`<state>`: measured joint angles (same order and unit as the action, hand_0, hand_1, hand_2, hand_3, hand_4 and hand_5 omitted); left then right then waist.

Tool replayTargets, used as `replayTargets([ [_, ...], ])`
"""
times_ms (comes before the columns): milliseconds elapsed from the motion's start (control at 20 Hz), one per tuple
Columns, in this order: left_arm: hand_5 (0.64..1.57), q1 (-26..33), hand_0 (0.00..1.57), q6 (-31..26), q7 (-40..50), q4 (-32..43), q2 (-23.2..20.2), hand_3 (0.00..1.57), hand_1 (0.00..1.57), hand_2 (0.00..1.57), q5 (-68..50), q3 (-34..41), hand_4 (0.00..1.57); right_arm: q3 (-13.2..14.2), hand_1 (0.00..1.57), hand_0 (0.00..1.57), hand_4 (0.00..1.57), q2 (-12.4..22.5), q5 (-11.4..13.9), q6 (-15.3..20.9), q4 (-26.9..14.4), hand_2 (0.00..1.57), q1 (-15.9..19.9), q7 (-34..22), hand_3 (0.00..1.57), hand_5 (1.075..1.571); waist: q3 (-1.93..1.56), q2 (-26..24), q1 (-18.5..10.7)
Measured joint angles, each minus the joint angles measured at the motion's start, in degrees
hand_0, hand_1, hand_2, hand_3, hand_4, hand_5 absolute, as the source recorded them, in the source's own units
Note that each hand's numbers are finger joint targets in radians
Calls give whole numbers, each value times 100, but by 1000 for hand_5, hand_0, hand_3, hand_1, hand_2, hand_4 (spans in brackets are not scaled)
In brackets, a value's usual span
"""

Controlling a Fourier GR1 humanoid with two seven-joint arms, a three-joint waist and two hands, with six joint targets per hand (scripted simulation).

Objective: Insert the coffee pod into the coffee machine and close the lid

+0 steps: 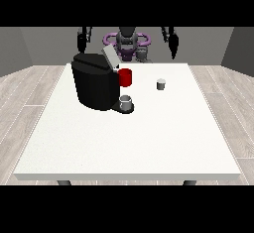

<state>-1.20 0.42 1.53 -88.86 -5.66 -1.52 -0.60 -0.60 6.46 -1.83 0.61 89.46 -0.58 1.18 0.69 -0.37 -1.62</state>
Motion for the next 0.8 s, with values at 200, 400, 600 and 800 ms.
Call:
replayTargets([
  [200,1571,-64,0,-286,-170,-41,-401,0,0,0,249,-50,0,87,0,0,0,37,-39,-94,-182,0,-11,179,0,1571,-45,40,59],
  [400,1571,-270,0,-670,-272,54,-1111,0,0,0,751,-154,0,8,0,0,0,-36,244,193,-126,0,51,139,0,1571,-61,120,322],
  [600,1571,-679,0,-852,-285,392,-1587,0,0,0,1143,-115,0,-34,0,0,0,-74,626,544,-72,0,291,235,0,1571,-65,451,612],
  [800,1571,-1083,0,-987,-384,1001,-1910,0,0,0,1439,-13,0,-223,0,0,0,-158,907,719,113,0,497,122,0,1571,-66,722,884],
])
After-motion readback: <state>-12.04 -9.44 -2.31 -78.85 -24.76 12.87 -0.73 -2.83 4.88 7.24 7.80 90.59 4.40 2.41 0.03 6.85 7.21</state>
